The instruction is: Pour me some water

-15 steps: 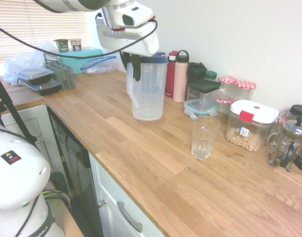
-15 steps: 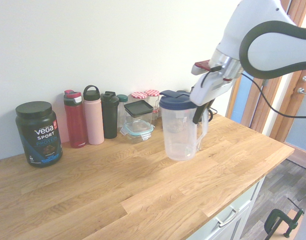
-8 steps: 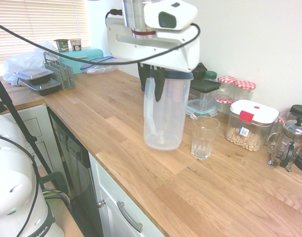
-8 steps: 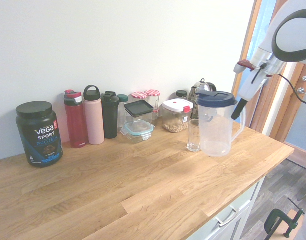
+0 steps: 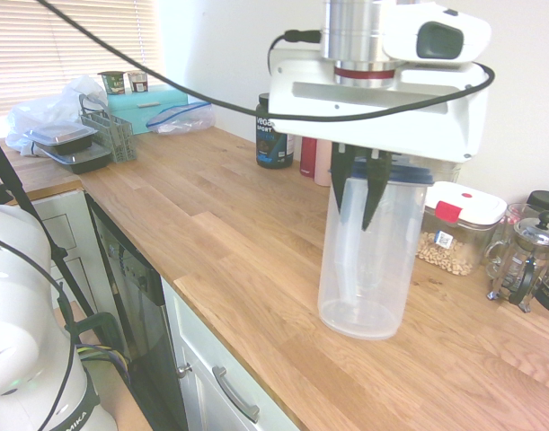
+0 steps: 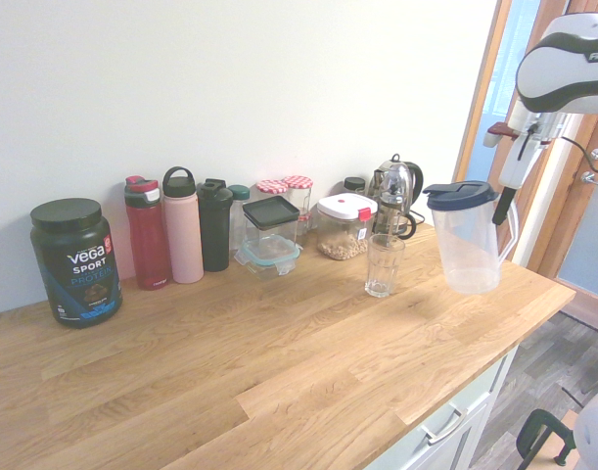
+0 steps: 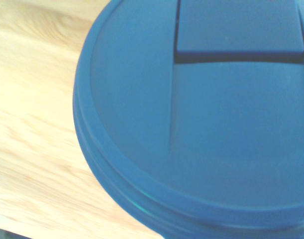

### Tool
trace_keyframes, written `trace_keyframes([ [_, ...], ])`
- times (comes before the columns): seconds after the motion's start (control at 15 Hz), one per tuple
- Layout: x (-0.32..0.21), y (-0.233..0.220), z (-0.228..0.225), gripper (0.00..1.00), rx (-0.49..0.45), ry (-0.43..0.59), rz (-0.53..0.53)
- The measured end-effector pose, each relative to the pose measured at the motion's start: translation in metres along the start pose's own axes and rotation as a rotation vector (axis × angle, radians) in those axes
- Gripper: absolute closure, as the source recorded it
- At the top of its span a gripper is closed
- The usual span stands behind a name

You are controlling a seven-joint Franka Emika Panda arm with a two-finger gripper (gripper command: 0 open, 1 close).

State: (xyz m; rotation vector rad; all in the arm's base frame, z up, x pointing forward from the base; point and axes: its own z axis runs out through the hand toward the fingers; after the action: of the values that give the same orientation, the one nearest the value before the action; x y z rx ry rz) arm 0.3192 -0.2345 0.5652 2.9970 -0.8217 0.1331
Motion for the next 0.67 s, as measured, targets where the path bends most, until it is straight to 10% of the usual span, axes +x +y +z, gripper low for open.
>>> trace_keyframes([
  [0.67, 0.059, -0.078, 0.021, 1.00, -0.399, -0.123, -0.136],
])
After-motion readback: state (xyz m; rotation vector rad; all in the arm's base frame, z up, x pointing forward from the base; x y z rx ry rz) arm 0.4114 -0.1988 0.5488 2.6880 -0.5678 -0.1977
